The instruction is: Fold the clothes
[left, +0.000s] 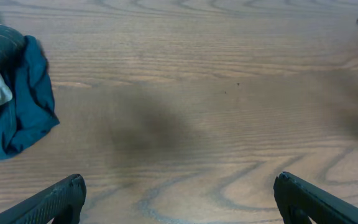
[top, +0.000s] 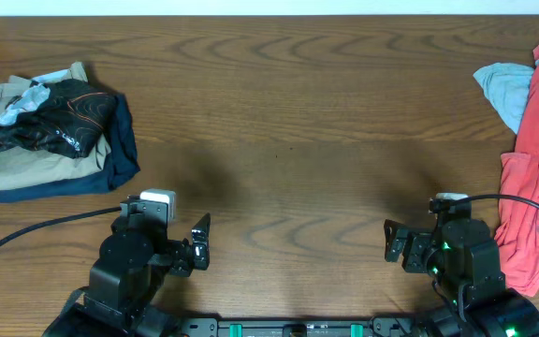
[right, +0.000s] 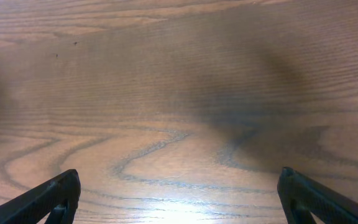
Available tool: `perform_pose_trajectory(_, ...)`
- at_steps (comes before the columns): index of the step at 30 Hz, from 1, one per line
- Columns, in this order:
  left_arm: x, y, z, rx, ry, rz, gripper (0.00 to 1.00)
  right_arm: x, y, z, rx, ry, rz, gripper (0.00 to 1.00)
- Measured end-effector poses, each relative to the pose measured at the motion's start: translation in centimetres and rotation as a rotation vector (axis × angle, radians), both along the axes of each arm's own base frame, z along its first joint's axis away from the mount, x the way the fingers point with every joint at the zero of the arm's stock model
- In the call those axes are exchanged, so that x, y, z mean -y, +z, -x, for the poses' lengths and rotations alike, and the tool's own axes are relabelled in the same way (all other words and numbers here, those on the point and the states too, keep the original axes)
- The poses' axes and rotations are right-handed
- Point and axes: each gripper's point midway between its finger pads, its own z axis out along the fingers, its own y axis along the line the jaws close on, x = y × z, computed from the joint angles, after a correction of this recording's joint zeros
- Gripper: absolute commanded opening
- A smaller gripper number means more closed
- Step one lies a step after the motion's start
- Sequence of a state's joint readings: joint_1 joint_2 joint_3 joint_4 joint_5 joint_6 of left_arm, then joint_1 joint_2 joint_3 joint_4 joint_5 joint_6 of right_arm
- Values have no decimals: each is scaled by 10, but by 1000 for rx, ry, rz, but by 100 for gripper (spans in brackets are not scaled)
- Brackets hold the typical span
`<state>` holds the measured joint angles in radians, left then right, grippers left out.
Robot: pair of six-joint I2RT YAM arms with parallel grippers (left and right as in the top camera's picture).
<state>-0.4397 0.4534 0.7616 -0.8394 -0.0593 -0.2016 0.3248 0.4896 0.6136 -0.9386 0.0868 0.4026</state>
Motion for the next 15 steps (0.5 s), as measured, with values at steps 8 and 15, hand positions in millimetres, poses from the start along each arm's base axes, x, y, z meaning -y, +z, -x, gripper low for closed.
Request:
perform_pose_trajectory(8,0,0,0,0,0,0,98,1,7,2,47,-1,-15,99)
perform_pose_trajectory(15,0,0,0,0,0,0,97,15,10,1,167,-64,-21,99)
